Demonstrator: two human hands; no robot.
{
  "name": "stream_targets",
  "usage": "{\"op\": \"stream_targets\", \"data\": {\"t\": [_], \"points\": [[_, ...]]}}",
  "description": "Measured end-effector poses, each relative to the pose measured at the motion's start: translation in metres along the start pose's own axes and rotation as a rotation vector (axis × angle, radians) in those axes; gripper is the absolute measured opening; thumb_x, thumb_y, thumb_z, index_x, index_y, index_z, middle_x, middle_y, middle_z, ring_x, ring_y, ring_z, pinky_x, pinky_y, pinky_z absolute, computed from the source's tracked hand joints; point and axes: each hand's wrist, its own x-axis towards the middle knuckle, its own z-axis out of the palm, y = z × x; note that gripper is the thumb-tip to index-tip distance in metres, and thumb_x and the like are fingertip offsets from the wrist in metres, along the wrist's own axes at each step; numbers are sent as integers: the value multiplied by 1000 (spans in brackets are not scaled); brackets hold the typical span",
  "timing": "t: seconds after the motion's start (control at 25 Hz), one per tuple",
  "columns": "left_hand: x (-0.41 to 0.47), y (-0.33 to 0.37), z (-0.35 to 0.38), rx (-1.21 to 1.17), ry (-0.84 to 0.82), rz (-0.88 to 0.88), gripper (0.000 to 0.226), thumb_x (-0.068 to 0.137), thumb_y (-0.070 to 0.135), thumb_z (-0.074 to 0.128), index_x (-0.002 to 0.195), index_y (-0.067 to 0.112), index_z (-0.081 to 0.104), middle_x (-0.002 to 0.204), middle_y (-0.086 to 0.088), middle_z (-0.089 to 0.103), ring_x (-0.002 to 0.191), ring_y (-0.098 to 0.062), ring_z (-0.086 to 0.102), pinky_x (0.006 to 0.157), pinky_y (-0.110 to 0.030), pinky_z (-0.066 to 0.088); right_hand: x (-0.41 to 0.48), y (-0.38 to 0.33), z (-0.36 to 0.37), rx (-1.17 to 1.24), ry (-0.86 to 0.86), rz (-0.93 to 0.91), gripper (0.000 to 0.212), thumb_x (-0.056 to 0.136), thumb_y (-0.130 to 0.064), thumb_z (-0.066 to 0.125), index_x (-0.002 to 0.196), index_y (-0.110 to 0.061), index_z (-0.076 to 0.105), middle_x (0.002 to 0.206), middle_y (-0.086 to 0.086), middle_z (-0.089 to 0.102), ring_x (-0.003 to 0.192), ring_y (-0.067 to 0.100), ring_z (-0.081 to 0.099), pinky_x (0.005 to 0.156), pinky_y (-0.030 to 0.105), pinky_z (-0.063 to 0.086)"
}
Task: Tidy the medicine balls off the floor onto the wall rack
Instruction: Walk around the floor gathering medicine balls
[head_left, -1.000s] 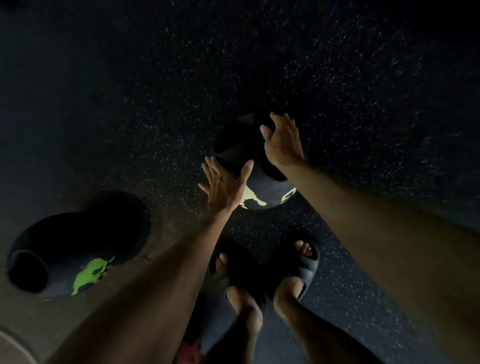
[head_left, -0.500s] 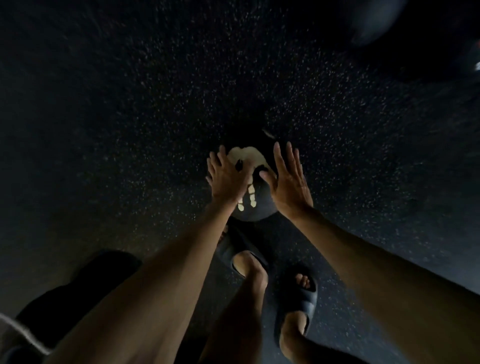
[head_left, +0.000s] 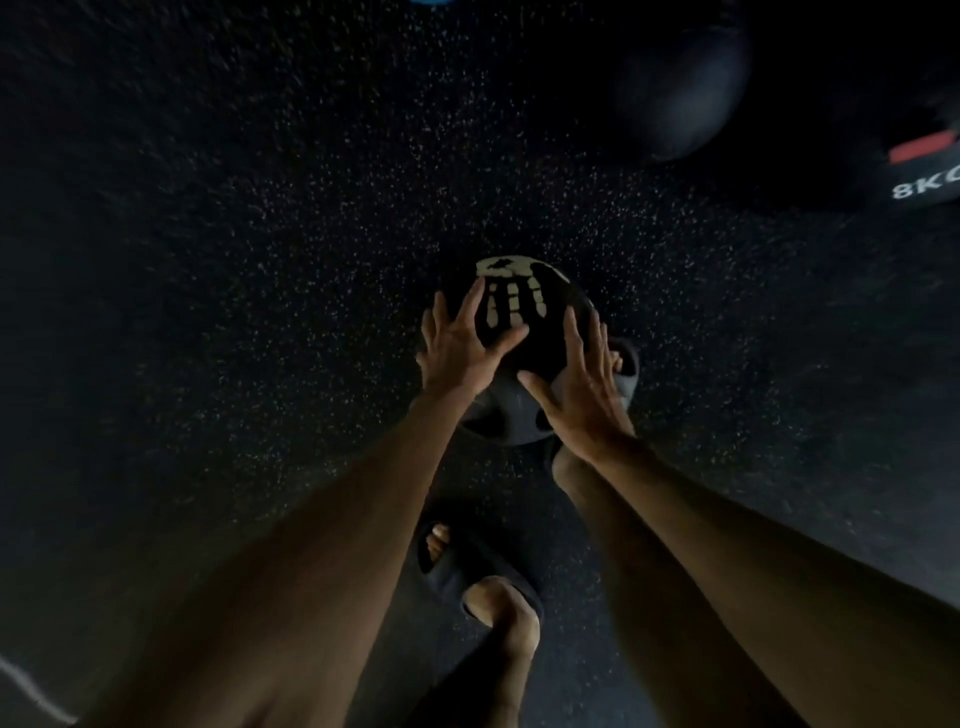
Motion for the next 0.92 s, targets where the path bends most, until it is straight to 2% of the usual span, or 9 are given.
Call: {"op": "stream_targets", "data": {"t": [0.08,0.16,0.28,0.36,0.44,0.56,0.68,0.8,0.92], "points": [[27,18,-7,-21,64,-28,83,85,69,56,155,36,24,163,-13,16,149,-35,15,114,-65,25,33,-5,-12,50,-42,58,92,93,-73,38,159,-30,-10,167,7,-13,154,25,-11,122,49,1],[38,24,-11,-37,142,62,80,89,68,51,155,31,26,162,-14,20,149,-34,18,116,-61,26,77,-16,-32,93,-106,123,90,93,-75,31,159,-30,-9,168,8,-10,154,28,-9,124,51,4],[30,16,-9,33,158,209,82,90,72,41,158,37,11,167,-10,3,154,-29,2,122,-56,13,145,-28,-56,97,-130,194,82,96,-71,30,161,-28,4,167,13,5,154,34,5,125,48,10],[34,18,-8,56,156,202,82,89,74,39,157,43,5,167,-8,-3,154,-25,-5,121,-59,12,180,-34,-70,114,-90,173,79,97,-67,35,160,-24,15,164,14,19,151,35,18,123,49,18],[53,34,-13,16,175,162,79,91,71,40,157,44,5,167,-9,-4,154,-26,-6,120,-63,15,185,-34,-79,123,-54,87,76,97,-63,40,159,-22,19,162,11,24,149,32,23,121,49,24],[95,70,-26,-55,253,59,76,93,67,45,157,38,17,166,-16,5,154,-32,4,120,-60,19,153,-22,-84,43,-29,-65,79,97,-65,38,160,-26,9,166,8,12,153,27,12,123,49,20],[140,97,-47,-192,310,-96,90,84,75,52,155,25,26,160,-22,20,147,-40,18,117,-58,28,143,-18,-80,-11,8,-151,88,98,-66,39,160,-23,-7,168,7,-5,155,20,-9,126,45,10],[154,103,-57,-203,319,-43,93,83,77,44,154,22,24,159,-18,22,146,-35,21,113,-58,34,186,-33,-96,32,-4,-130,88,98,-67,37,159,-27,-11,168,5,-7,154,21,-10,125,47,15],[131,99,-47,-185,329,73,83,93,63,49,158,25,14,165,-13,5,153,-32,5,119,-60,25,245,-58,-119,83,-35,-9,87,94,-71,38,159,-31,-3,168,8,1,155,29,2,118,53,25]]}}
